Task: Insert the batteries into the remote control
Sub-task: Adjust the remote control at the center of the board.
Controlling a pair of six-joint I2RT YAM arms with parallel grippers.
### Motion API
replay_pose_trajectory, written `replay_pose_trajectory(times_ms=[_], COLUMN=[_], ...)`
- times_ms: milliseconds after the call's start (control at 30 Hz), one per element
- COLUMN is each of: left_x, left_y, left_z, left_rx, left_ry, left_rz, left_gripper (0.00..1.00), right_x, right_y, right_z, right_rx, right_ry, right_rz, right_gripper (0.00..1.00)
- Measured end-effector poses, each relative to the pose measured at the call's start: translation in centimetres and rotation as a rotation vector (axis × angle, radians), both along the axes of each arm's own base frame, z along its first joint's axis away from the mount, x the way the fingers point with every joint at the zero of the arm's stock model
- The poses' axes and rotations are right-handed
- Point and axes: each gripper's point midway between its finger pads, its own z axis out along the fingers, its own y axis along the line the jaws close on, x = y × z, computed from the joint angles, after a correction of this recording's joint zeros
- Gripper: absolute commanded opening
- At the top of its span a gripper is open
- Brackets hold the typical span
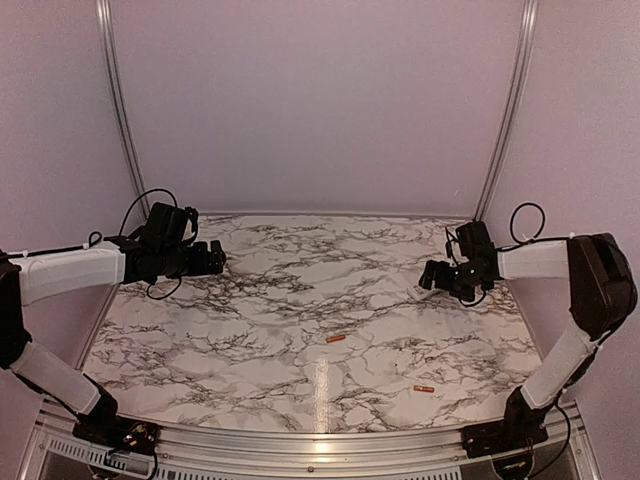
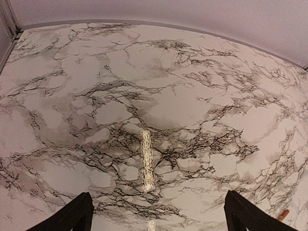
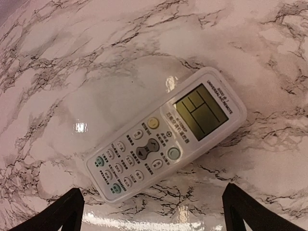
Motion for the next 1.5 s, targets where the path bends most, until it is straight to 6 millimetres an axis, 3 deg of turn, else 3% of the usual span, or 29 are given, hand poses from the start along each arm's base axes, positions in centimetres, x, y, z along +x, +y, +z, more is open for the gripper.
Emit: replay_pose_trajectory(times_ms=[300,733,867,1167,1500], left_x=[0.2,0.5,0.4,0.3,0.1], left_y=[0.4,0.7,0.7,0.8,1.0], left_z=[0.2,0.8,1.5,3.5,3.6], left_rx=[0.013,0.025,0.017,-0.004,-0.004], left_ry=[-0.010,-0.031,-0.044,-0.083,-0.073], left_rz=[0.019,0.037,0.036,0.038,0.051], left_gripper=[0.99,0.99,0.99,0.99,0.99], right_x=[4.0,7.3,7.2,6.8,7.2], right_y=[1.4,4.2,4.2,1.1,1.7], right_z=[-1.2,-2.0,-2.3,-2.4,-3.6], right_rx=[0.049,0.017,-0.070,-0.307,-0.296], right_ry=[0.028,0.038,0.057,0.130,0.179], right_rz=[0.016,0.103,0.135,0.152,0.180], right_gripper=[0.99,0.99,0.98,0.96,0.90])
